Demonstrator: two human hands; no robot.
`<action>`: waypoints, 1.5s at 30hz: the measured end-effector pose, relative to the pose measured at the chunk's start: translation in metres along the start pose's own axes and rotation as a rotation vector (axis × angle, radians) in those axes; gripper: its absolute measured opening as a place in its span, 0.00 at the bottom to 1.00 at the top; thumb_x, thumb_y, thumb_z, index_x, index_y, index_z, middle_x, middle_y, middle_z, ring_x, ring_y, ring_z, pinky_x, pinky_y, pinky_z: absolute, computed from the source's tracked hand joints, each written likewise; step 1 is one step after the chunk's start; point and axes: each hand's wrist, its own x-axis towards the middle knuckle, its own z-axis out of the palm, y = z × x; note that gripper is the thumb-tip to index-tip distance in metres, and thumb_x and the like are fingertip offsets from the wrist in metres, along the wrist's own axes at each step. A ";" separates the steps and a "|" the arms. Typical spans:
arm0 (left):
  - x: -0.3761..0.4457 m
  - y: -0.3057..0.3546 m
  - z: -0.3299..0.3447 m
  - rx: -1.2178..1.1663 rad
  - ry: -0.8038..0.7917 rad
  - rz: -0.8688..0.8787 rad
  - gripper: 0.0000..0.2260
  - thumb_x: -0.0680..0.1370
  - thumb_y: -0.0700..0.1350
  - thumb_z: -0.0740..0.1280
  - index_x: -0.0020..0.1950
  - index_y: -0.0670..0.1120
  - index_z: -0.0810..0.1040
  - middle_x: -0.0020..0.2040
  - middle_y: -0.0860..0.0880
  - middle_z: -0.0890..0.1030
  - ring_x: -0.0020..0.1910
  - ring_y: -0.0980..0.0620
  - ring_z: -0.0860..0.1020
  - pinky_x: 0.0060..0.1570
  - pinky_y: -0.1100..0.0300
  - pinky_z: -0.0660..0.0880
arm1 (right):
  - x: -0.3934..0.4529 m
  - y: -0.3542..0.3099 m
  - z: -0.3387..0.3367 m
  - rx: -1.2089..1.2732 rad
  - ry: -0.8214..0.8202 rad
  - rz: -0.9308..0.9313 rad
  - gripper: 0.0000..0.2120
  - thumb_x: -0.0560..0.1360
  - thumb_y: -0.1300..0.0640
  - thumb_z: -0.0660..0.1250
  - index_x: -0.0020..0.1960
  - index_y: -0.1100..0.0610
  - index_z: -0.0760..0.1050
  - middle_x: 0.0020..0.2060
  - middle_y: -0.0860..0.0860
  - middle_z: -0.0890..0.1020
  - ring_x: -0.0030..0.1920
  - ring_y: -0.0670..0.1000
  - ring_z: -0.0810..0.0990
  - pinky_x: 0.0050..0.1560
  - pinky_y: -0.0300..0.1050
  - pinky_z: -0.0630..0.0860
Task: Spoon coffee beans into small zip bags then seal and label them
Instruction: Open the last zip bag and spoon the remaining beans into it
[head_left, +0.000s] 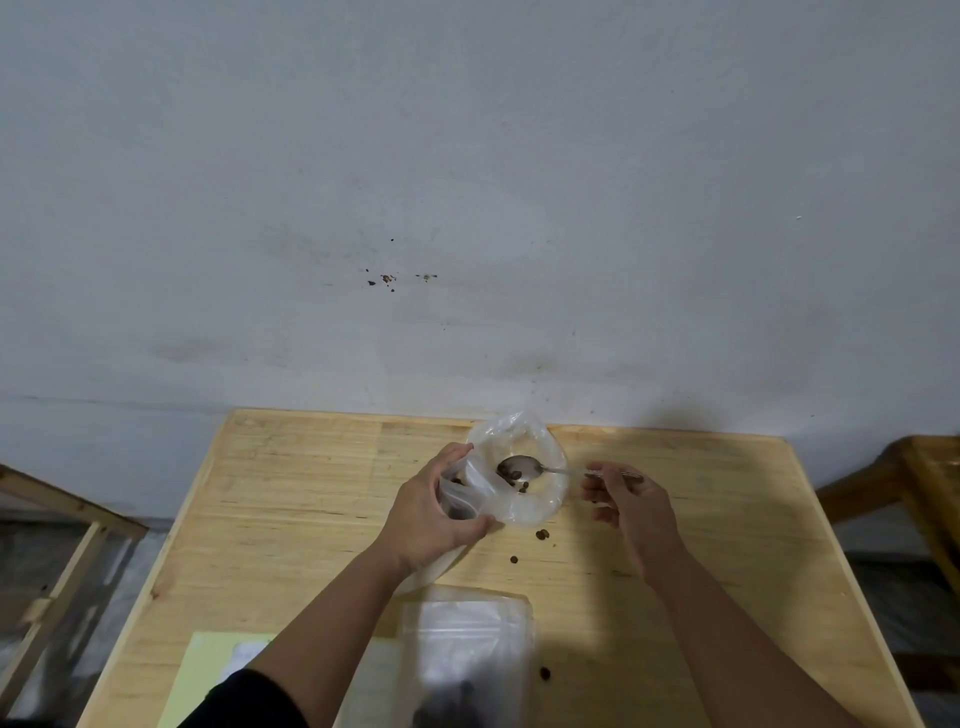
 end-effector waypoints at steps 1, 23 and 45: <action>0.001 -0.001 0.000 0.004 0.001 0.002 0.35 0.64 0.45 0.80 0.64 0.62 0.66 0.69 0.60 0.66 0.67 0.61 0.68 0.57 0.78 0.66 | 0.001 0.001 -0.001 0.000 -0.002 0.003 0.10 0.80 0.61 0.59 0.47 0.59 0.79 0.40 0.57 0.81 0.37 0.52 0.79 0.31 0.39 0.75; -0.001 -0.002 0.000 -0.011 -0.034 -0.024 0.36 0.65 0.46 0.79 0.69 0.53 0.68 0.67 0.63 0.65 0.63 0.66 0.69 0.52 0.82 0.64 | -0.005 0.005 -0.010 -0.128 0.068 -0.248 0.10 0.79 0.63 0.60 0.47 0.57 0.79 0.37 0.57 0.80 0.39 0.56 0.80 0.30 0.38 0.77; -0.004 -0.009 0.002 -0.042 -0.026 -0.058 0.36 0.62 0.47 0.81 0.67 0.57 0.69 0.66 0.66 0.66 0.63 0.67 0.70 0.51 0.77 0.70 | -0.012 0.018 0.010 0.095 0.020 0.156 0.12 0.80 0.60 0.57 0.49 0.63 0.78 0.35 0.55 0.82 0.31 0.46 0.80 0.28 0.38 0.73</action>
